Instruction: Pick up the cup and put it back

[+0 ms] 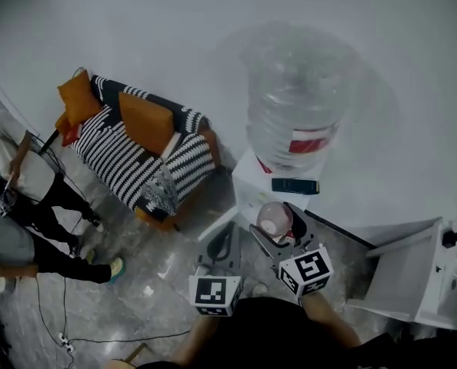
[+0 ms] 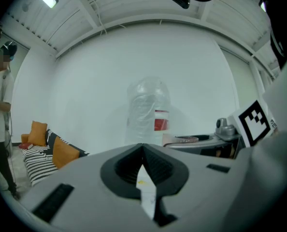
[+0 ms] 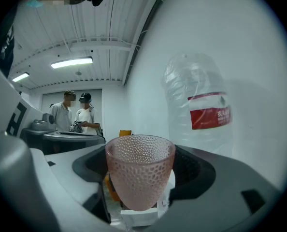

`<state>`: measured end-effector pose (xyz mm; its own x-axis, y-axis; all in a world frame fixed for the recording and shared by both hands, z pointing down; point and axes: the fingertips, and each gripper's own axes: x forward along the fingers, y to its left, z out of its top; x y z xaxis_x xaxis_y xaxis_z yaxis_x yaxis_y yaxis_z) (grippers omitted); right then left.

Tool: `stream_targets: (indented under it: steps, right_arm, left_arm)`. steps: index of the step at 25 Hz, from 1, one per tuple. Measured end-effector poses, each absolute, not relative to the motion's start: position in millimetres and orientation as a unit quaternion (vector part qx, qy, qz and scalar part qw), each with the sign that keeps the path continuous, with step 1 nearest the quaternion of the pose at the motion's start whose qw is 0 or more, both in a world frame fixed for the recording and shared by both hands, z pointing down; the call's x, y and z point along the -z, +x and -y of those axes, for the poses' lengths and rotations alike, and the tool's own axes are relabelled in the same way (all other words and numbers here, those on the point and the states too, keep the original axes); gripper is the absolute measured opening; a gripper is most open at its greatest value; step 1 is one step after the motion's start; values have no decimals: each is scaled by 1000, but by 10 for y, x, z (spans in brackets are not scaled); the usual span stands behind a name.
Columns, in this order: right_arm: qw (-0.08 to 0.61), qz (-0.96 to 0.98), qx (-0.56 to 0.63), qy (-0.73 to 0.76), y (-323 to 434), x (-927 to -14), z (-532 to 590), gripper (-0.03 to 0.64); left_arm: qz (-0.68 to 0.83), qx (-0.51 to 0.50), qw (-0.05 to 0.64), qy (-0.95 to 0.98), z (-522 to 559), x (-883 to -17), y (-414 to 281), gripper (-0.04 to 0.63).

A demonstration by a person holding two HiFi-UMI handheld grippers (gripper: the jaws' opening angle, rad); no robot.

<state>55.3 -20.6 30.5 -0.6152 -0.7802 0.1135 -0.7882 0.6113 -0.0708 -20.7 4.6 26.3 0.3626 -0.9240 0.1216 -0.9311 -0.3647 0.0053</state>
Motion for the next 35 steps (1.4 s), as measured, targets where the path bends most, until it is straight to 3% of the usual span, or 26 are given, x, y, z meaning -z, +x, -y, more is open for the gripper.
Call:
stream_targets:
  steps: [35]
  right_arm:
    - [44, 900, -59, 429, 481, -466, 237, 391]
  left_arm:
    - [579, -54, 51, 812, -36, -385, -262, 12]
